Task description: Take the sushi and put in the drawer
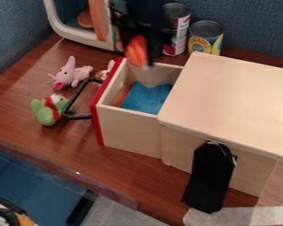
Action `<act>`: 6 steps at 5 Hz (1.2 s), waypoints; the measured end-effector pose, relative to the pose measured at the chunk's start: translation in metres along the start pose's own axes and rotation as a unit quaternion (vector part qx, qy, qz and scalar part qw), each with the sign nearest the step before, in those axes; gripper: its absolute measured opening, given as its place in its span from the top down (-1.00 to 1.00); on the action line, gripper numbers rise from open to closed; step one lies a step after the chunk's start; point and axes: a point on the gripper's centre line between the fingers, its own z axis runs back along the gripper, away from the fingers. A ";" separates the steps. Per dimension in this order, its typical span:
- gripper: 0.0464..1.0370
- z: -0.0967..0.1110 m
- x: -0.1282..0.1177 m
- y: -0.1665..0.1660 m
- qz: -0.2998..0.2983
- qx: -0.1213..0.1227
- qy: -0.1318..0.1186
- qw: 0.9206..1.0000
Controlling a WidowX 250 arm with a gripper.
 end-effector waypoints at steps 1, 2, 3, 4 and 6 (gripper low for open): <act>-0.07 -0.017 0.007 -0.028 -0.034 0.006 0.025 0.999; -0.07 -0.022 0.013 -0.028 -0.033 0.011 0.034 0.999; -0.07 -0.025 0.007 -0.022 -0.006 0.017 0.041 0.999; -0.07 -0.024 0.003 -0.016 0.018 0.016 0.032 0.999; -0.07 0.006 -0.025 0.002 0.055 0.011 -0.017 0.998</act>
